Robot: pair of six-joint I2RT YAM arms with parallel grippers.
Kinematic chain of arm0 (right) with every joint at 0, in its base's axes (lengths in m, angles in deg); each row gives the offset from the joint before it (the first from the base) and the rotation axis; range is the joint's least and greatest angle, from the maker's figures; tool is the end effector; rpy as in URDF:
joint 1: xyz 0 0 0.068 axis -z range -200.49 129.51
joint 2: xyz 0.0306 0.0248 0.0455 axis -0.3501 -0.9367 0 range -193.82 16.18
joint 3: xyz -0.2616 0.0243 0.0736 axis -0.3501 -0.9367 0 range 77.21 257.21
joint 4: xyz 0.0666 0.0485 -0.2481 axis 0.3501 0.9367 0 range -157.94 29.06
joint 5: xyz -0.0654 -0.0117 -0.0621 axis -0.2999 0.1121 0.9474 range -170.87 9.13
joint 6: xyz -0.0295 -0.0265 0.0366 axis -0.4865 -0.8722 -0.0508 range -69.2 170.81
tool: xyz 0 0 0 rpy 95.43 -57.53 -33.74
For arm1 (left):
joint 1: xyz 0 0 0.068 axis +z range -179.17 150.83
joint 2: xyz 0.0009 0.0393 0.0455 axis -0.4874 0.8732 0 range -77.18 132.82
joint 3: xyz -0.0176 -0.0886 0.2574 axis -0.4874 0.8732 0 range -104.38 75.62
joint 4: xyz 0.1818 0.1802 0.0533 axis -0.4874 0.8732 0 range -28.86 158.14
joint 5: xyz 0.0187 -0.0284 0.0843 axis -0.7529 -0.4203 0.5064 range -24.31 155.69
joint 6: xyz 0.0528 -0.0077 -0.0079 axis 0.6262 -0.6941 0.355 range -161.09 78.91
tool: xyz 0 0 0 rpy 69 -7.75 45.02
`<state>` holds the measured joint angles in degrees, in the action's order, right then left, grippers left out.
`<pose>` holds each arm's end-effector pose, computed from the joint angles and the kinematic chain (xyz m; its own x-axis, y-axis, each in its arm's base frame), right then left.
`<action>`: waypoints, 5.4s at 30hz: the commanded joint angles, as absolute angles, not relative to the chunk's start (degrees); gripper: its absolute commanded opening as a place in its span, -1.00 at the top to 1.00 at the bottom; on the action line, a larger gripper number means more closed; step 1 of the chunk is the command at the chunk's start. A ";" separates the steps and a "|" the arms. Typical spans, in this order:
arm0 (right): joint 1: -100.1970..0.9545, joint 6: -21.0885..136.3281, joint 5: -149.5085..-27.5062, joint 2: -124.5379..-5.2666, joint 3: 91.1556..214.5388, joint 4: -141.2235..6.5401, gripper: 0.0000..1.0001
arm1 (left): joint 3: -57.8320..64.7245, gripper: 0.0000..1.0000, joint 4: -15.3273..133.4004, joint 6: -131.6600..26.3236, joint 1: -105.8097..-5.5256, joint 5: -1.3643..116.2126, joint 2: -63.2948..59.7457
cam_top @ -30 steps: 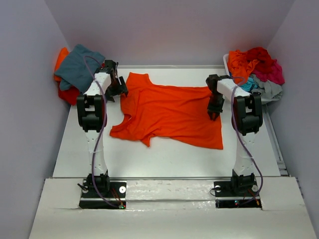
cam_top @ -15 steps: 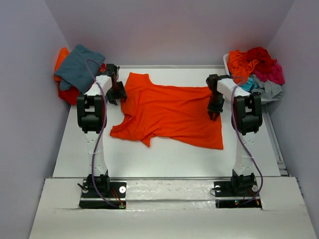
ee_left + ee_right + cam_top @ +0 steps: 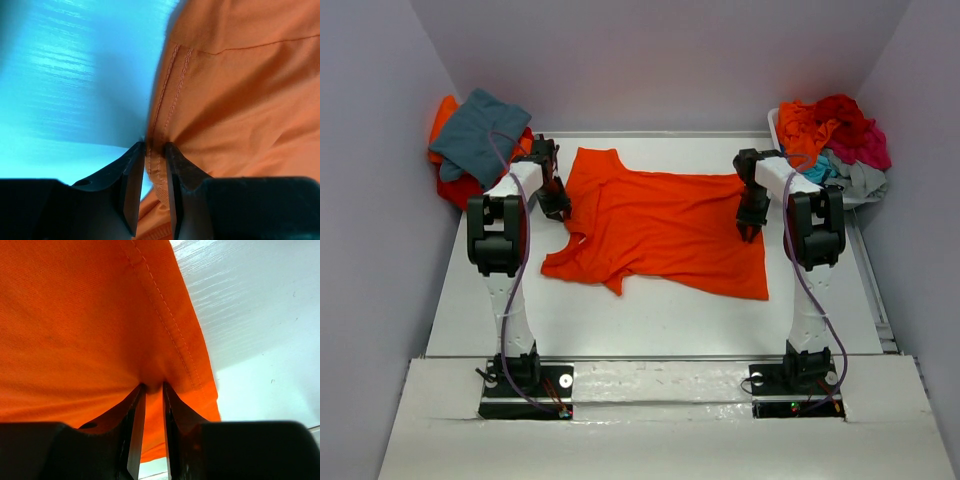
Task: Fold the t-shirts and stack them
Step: Flatten out the tshirt, then grap the side of the flattened tshirt furthest away from the robot with both arms
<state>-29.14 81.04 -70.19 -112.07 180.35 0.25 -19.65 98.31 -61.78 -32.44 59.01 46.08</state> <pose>0.4206 0.0573 0.1623 -0.9324 0.3587 -0.0435 0.3603 0.9136 -0.1888 0.4542 -0.0302 0.1730 -0.8849 -0.3008 -0.3557 -0.2214 0.9434 -0.2470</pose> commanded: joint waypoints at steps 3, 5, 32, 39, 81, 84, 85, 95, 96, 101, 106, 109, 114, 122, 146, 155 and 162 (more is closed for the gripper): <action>-28.49 80.86 -69.00 -113.55 181.54 -0.52 0.47 | -20.36 0.29 98.40 -62.36 -32.60 58.04 44.90; -28.49 80.86 -69.00 -113.55 181.54 -0.53 0.47 | -20.97 0.35 98.58 -62.36 -32.60 58.30 45.16; -27.97 80.25 -67.86 -112.93 180.22 -0.44 0.47 | -39.25 0.87 105.69 -61.39 -32.60 67.18 55.00; -27.44 80.07 -67.68 -112.76 179.87 -0.44 0.47 | -44.35 0.87 107.98 -60.69 -31.46 68.94 57.55; -25.33 75.42 -74.97 -110.30 180.23 -3.77 0.41 | -50.95 -0.44 109.22 -59.02 -27.67 69.02 57.82; -25.33 74.54 -75.94 -108.19 178.91 -4.30 0.37 | -50.77 -0.46 109.22 -58.84 -28.82 69.46 55.98; -25.33 74.36 -76.38 -106.97 178.73 -4.48 0.36 | -50.60 -0.46 109.30 -58.84 -29.34 69.90 54.84; -25.94 74.45 -78.76 -102.39 183.29 -3.43 0.26 | -50.68 -0.47 109.74 -58.31 -33.47 75.00 48.07; -25.94 74.45 -79.02 -102.30 184.08 -3.51 0.24 | -50.77 -0.47 109.66 -58.23 -34.17 75.09 47.63; -25.94 74.54 -78.85 -104.57 190.31 -4.48 0.18 | -53.14 -0.48 107.11 -58.32 -35.84 74.04 48.41; -25.94 76.12 -77.97 -113.79 210.86 -0.44 0.16 | -57.36 -0.48 104.74 -58.84 -37.07 72.54 51.66; -25.42 78.13 -79.37 -119.25 218.42 -0.96 0.15 | -57.71 -0.48 99.92 -59.37 -37.69 70.70 52.63; -24.36 81.21 -79.72 -119.96 216.09 -7.28 0.13 | -59.56 -0.48 95.86 -59.11 -38.30 66.22 56.50; -24.36 81.13 -79.03 -121.63 213.36 -9.84 0.13 | -59.82 -0.49 91.03 -58.49 -38.31 61.47 61.94; -22.17 80.25 -78.94 -125.94 214.15 -11.86 0.14 | -61.41 -0.58 82.94 -59.72 -36.55 50.40 68.10; -20.41 80.95 -77.53 -127.08 213.35 -13.62 0.14 | -59.91 -0.59 82.24 -59.98 -36.02 48.03 68.89; -19.79 80.60 -77.96 -127.70 214.33 -13.18 0.14 | -60.62 -0.63 82.06 -60.69 -35.50 47.93 70.83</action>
<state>-20.92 80.61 -78.91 -126.93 213.33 -11.95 -60.02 83.66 -60.25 -36.13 49.17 70.21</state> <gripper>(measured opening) 0.428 0.802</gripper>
